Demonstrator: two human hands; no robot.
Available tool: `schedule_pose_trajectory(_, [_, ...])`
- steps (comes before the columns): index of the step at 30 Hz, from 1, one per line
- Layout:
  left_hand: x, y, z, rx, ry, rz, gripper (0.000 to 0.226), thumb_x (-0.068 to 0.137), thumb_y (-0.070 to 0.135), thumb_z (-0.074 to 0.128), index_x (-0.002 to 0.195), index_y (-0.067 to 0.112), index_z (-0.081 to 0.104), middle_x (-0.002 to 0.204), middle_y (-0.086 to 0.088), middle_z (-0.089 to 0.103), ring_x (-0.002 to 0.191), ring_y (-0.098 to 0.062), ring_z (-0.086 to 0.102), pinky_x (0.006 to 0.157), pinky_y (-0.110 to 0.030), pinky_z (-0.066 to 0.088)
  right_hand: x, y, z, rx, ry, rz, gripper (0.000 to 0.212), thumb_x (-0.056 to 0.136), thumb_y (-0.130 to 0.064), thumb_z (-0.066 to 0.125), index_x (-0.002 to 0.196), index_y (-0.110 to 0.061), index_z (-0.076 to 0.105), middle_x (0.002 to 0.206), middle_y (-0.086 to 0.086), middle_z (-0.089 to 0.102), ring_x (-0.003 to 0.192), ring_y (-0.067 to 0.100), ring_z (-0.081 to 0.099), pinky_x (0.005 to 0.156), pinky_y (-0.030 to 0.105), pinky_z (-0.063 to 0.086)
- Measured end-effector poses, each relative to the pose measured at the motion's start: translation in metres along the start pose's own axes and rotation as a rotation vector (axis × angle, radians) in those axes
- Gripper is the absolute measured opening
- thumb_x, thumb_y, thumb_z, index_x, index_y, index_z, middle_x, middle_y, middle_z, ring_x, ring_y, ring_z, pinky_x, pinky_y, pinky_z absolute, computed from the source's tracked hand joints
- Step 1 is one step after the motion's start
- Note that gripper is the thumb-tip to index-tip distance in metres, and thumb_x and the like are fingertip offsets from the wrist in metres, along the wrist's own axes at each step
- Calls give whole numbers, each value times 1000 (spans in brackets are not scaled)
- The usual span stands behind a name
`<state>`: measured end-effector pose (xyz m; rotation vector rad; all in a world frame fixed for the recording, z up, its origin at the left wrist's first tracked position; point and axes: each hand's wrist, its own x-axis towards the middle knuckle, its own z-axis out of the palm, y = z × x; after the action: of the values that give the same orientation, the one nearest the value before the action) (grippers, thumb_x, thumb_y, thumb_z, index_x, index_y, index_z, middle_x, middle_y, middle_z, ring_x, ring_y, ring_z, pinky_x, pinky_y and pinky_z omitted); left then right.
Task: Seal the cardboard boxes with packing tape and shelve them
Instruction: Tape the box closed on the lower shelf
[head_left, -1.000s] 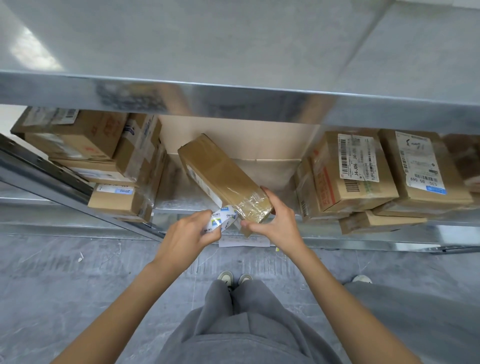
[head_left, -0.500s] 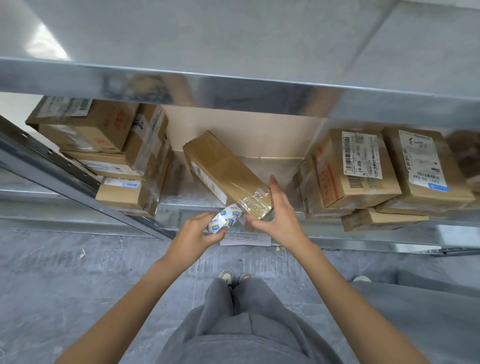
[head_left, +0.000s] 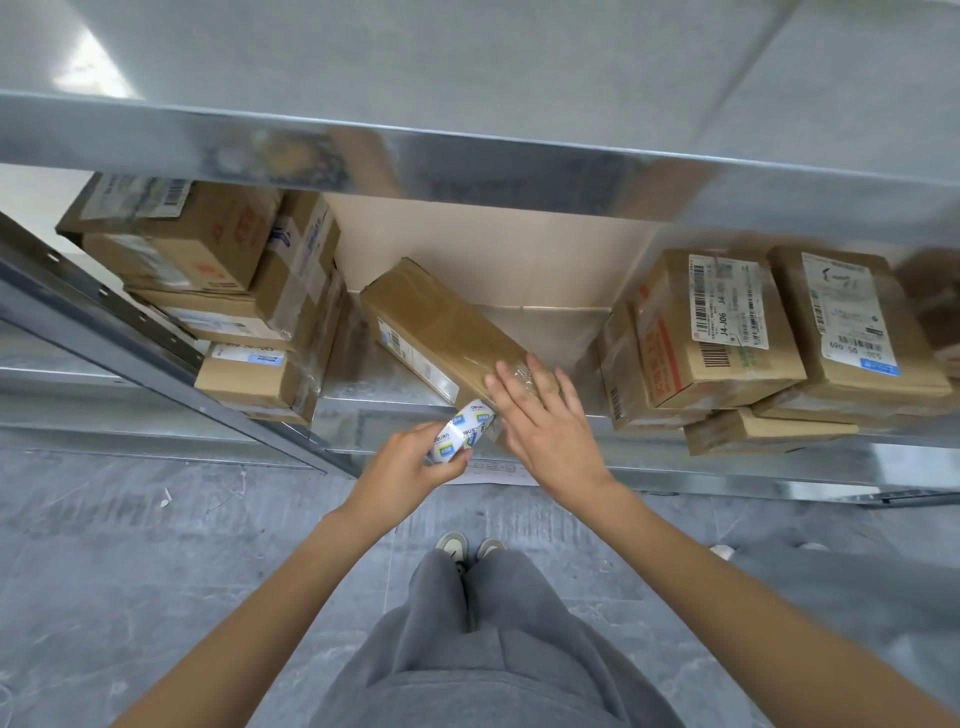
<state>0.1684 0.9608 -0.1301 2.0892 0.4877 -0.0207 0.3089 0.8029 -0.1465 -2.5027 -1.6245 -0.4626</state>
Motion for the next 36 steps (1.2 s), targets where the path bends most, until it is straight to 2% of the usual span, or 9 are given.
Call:
schedule_pose_trajectory(8, [-5, 2, 8, -106, 100, -34, 8, 88, 21, 70, 93, 21, 64, 84, 4, 62, 77, -11, 55, 66, -28, 42, 0, 3, 6, -33, 117, -41, 39, 103, -23, 33, 140, -20, 43, 141, 1, 55, 126, 38, 52, 98, 54, 45])
schedule_pose_trajectory(11, [-7, 6, 23, -343, 293, -137, 40, 80, 14, 76, 107, 33, 53, 110, 6, 58, 102, -4, 56, 84, -15, 43, 1, 6, 5, 12, 89, -23, 40, 101, -28, 43, 140, -20, 45, 142, 2, 53, 128, 37, 50, 99, 52, 43])
schedule_pose_trajectory(14, [-10, 23, 44, -728, 425, -399, 53, 84, 10, 74, 127, 16, 44, 127, -2, 53, 110, -8, 55, 86, -10, 46, 1, 7, 1, 113, 1, 5, 56, 94, -36, 51, 146, -19, 39, 150, 3, 44, 136, 33, 41, 105, 49, 36])
schedule_pose_trajectory(19, [-3, 30, 70, -1172, 277, -649, 46, 93, 36, 62, 135, 24, 45, 133, 5, 54, 126, -14, 51, 111, -38, 38, 12, 9, -9, 468, -121, 371, 86, 79, -44, 73, 150, -15, 33, 158, 10, 25, 141, 26, 27, 113, 38, 25])
schedule_pose_trajectory(21, [4, 30, 71, -1205, 248, -692, 46, 97, 36, 55, 140, 23, 43, 138, 0, 49, 130, -19, 47, 112, -39, 36, 13, 7, -14, 591, -162, 481, 88, 76, -40, 77, 150, -21, 34, 155, 7, 30, 138, 24, 29, 116, 36, 26])
schedule_pose_trajectory(25, [11, 34, 66, -1152, 342, -629, 42, 100, 30, 51, 140, 21, 44, 137, 1, 55, 128, -15, 51, 110, -38, 39, 11, 3, -22, 788, -100, 617, 86, 73, -34, 82, 148, -24, 39, 142, -10, 40, 127, 7, 36, 104, 5, 19])
schedule_pose_trajectory(29, [15, 44, 57, -1064, 446, -512, 49, 94, 32, 62, 138, 26, 44, 128, 7, 63, 116, -10, 61, 99, -33, 47, 11, 0, -27, 1091, -58, 774, 70, 71, -25, 86, 134, -26, 54, 123, -22, 53, 112, -13, 50, 96, 5, 35])
schedule_pose_trajectory(33, [25, 44, 56, -957, 550, -488, 53, 94, 21, 61, 141, 33, 40, 137, 3, 55, 122, -10, 55, 102, -29, 44, 7, -5, -12, 1258, -111, 840, 72, 68, -39, 84, 133, -27, 57, 128, -7, 62, 117, 4, 58, 105, 35, 45])
schedule_pose_trajectory(36, [33, 46, 56, -846, 529, -465, 56, 96, 14, 56, 141, 41, 40, 143, 1, 44, 125, -12, 49, 103, -27, 40, 5, -5, -9, 1078, -129, 770, 75, 81, -42, 75, 146, -30, 40, 144, -11, 48, 130, -3, 42, 111, 18, 32])
